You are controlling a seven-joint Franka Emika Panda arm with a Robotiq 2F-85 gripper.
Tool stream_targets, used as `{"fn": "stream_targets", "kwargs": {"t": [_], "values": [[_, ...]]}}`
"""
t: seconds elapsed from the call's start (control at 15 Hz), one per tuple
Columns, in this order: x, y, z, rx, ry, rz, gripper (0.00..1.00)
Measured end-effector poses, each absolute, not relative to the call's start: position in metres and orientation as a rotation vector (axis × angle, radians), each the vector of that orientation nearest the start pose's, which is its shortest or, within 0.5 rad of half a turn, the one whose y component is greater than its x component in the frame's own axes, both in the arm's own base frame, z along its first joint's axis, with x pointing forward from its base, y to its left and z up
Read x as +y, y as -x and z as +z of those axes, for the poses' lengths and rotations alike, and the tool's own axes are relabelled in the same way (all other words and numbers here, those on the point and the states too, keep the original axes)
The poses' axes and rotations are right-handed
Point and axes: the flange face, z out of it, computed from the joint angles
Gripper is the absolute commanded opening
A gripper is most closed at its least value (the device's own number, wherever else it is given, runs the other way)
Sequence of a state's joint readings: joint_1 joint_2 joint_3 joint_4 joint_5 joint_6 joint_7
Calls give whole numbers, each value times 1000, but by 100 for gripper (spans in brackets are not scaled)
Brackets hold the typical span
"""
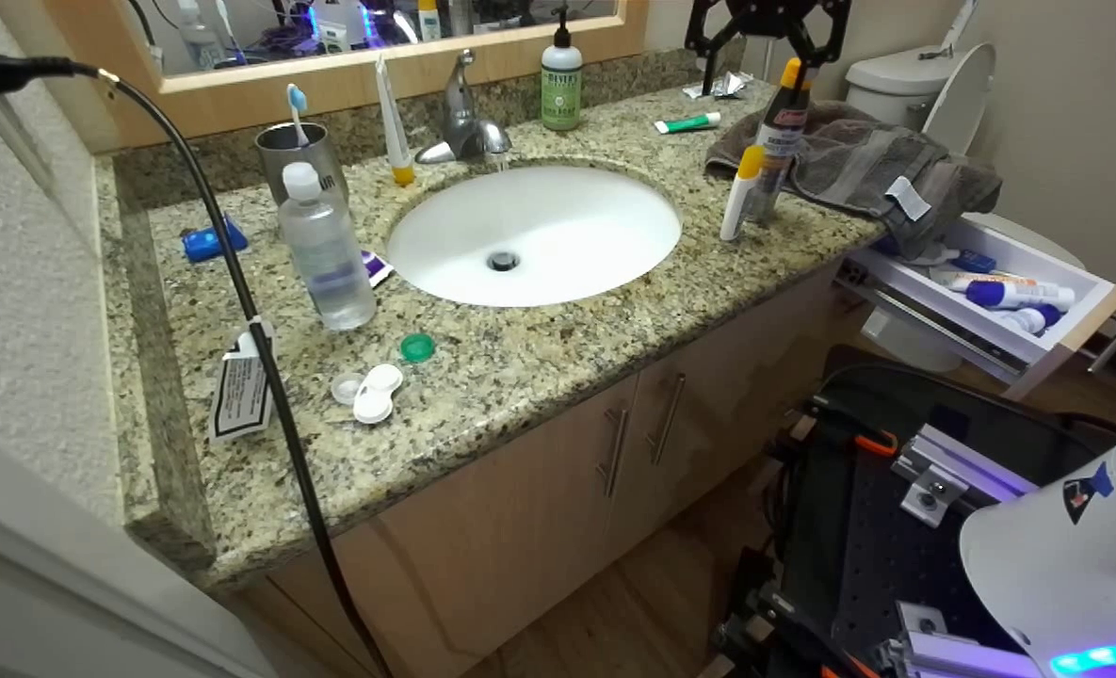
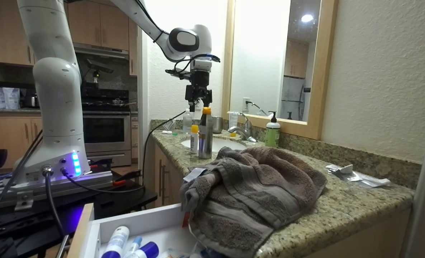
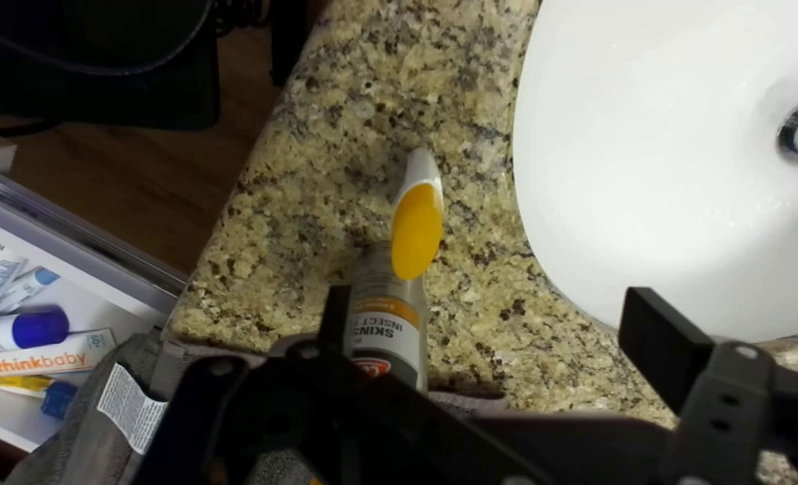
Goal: Move the two bottles with yellow tops forward then use the towel to wipe the counter
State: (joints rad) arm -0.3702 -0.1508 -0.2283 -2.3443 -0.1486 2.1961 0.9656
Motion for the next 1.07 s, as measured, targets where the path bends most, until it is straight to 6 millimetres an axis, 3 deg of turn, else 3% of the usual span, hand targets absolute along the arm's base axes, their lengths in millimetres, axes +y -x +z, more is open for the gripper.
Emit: {"fn": "stream_targets", "kwargs": {"t": [0.33, 0.73, 1.07], "values": [[-277, -389, 383, 2321, 2365, -39, 100], [-274, -391, 382, 2317, 2362, -36, 100], [-264, -404, 347, 2315, 2392, 33, 100]]}}
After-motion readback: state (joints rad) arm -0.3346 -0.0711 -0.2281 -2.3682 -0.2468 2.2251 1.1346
